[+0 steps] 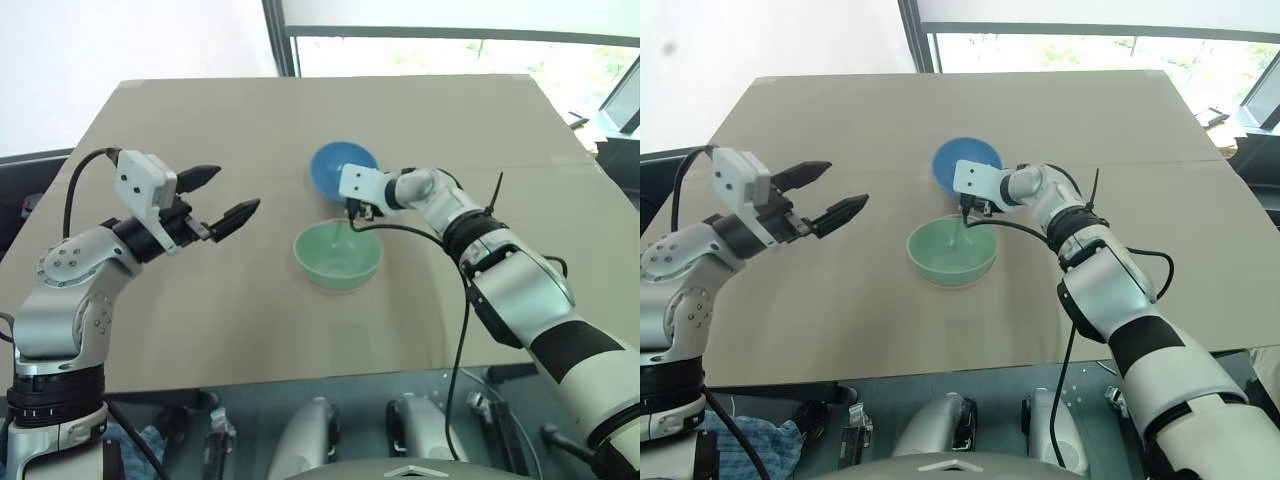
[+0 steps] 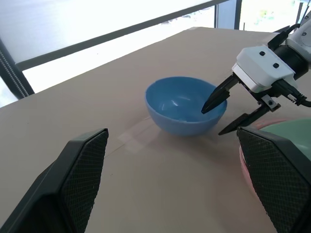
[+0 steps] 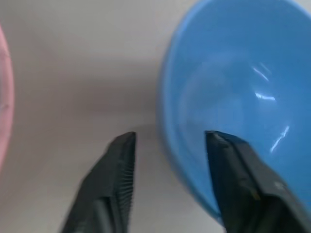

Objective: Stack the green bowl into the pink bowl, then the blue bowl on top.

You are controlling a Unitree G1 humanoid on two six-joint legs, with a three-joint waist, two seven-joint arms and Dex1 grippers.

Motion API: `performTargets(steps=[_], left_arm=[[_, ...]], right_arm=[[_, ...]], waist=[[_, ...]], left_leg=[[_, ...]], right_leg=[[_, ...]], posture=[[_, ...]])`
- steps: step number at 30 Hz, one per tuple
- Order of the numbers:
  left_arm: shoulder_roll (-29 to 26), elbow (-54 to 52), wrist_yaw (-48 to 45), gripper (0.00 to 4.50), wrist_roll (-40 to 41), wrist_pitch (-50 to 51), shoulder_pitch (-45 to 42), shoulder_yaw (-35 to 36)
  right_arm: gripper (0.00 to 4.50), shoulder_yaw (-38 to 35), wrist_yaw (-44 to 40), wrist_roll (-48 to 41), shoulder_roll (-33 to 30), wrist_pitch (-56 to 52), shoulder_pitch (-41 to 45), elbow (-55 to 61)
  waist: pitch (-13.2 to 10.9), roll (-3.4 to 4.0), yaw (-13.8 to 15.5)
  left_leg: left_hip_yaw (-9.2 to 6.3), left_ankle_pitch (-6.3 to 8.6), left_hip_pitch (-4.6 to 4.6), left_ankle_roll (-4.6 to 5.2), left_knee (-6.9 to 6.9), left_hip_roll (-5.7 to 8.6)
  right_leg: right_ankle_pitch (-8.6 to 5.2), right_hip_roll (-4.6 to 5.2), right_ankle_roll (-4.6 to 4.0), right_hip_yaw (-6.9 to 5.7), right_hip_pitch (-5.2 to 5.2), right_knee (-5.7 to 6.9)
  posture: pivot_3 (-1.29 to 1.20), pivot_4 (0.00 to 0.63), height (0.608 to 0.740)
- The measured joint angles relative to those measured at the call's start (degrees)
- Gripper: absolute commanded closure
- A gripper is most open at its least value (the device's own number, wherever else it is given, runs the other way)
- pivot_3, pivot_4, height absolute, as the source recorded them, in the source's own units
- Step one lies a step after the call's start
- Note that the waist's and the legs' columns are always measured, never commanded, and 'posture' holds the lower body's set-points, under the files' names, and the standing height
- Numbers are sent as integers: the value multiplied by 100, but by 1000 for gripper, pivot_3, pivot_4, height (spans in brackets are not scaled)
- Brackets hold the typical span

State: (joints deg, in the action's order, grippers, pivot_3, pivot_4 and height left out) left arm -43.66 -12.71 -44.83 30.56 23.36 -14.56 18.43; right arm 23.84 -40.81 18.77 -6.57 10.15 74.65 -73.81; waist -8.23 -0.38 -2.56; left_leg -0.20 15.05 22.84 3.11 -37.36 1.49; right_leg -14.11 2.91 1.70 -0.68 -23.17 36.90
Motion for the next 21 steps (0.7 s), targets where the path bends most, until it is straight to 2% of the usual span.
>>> performTargets(steps=[1, 2, 11, 15, 19, 21], left_arm=[[3, 0, 0, 0, 0, 0, 0, -8], [2, 0, 0, 0, 0, 0, 0, -12], [9, 19, -34, 0, -1, -6, -20, -72], [29, 57, -155, 0, 13, -18, -78, -109], [39, 64, -439, 0, 89, -42, -104, -157], [51, 109, -662, 0, 128, -60, -204, -323]], right_arm=[[4313, -16, 0, 13, 13, 10, 7, 0], [4476, -26, -4, 19, 15, 17, 13, 0], [4476, -93, -27, 74, 27, 170, 18, 7], [4476, -241, -349, -14, -79, 374, 50, 231], [4476, -391, -1252, -356, -499, 500, 27, 1409], [4476, -457, -2025, -750, -914, 230, -424, 3024]], waist=[[0, 0, 2], [0, 0, 4], [0, 0, 5], [-1, 1, 6], [-1, 1, 17], [2, -3, 62]], left_leg=[[-1, -1, 0, -2, 1, -1], [-1, -1, 0, -2, 1, -1], [-1, -2, 0, -3, 0, 0], [-1, -2, 2, -3, 0, 0], [-3, -2, 3, -3, 0, 0], [-17, -1, 7, -1, 0, -1]], right_leg=[[0, -1, 0, 0, -1, 1], [0, -1, 0, 0, -1, 2], [0, 0, 0, 1, -1, 3], [0, 0, 0, 1, -1, 3], [0, 0, 0, -1, -1, 2], [0, 1, 1, -7, 3, -2]], posture=[[0, 150, 740], [0, 150, 740], [0, 150, 740], [0, 150, 740], [0, 150, 740], [0, 150, 740]])
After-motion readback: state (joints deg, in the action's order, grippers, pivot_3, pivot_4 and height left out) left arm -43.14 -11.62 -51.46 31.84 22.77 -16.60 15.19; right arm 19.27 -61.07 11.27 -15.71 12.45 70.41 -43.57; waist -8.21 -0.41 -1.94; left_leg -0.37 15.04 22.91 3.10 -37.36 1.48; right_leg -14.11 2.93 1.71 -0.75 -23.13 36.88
